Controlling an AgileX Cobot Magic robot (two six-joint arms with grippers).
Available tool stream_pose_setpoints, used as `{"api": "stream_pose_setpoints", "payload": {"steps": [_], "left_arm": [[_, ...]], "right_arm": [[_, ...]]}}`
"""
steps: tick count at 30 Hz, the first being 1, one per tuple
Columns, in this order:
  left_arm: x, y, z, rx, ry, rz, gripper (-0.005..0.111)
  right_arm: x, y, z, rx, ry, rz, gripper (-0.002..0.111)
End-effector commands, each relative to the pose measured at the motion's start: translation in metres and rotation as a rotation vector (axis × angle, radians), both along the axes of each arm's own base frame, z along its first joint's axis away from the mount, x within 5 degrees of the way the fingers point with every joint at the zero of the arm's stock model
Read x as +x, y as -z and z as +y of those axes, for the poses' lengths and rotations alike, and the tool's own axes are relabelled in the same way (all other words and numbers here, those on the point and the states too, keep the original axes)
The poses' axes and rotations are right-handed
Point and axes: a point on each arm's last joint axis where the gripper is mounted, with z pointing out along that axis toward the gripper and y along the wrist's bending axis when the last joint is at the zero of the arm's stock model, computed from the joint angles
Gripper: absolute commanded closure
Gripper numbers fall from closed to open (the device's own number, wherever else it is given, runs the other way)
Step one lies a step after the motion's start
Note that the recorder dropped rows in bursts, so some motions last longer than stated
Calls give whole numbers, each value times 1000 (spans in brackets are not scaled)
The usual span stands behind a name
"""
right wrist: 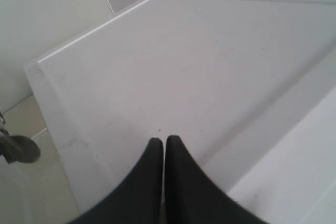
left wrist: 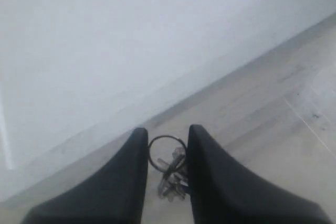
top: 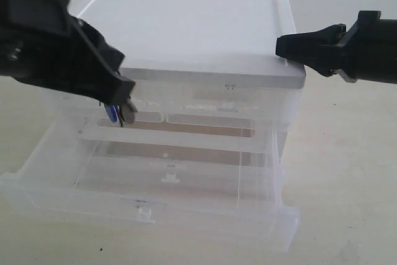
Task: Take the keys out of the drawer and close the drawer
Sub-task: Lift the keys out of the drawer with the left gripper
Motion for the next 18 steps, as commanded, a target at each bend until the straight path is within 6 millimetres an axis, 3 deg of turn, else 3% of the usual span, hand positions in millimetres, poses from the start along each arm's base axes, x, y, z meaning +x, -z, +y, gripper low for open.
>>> {"api": "stream_pose_setpoints", "payload": {"steps": [1,7,14,18], "left_arm": [[-14,-20,28,27,-67,-34,102],[-24,-32,64,76,-221,-92,102],[-20,15,89,204,-348,-64,102],[-11,18,103,173,-463,-118,102]], "right_arm": [[0,10,-2,-84,0,17,109],[0,10,-2,-84,0,17,109],[0,10,-2,-84,0,17,109],[0,10,-2,-84,0,17,109]]}}
